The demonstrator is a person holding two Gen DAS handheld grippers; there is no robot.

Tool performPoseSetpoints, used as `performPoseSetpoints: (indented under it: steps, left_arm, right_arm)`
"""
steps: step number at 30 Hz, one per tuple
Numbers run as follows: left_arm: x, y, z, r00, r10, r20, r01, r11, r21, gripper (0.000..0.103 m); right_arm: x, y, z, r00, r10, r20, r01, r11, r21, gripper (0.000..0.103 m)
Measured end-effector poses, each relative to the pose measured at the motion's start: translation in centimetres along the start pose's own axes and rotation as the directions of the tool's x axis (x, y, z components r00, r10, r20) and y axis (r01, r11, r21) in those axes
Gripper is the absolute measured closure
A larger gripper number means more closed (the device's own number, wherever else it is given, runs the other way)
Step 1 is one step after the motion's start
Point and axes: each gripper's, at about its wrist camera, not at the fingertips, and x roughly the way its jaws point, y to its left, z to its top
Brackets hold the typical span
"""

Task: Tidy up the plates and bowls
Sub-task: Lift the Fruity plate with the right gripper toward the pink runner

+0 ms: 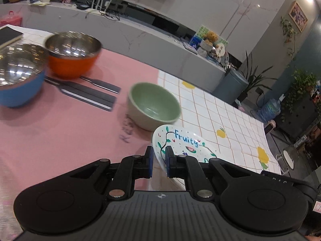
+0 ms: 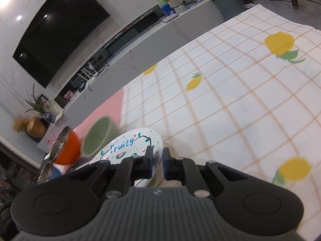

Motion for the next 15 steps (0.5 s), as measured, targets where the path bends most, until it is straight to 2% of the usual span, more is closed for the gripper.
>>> performPoseSetpoints:
  steps: [15]
  left_arm:
    - [-10.1,9.4,-0.8,0.991,0.08,0.107,-0.072,0.994,-0.078,0.091]
  right_arm:
    - [-0.3,10.1,-8.5,0.985,0.118,-0.125,-0.127,0.99,-0.064,0.095]
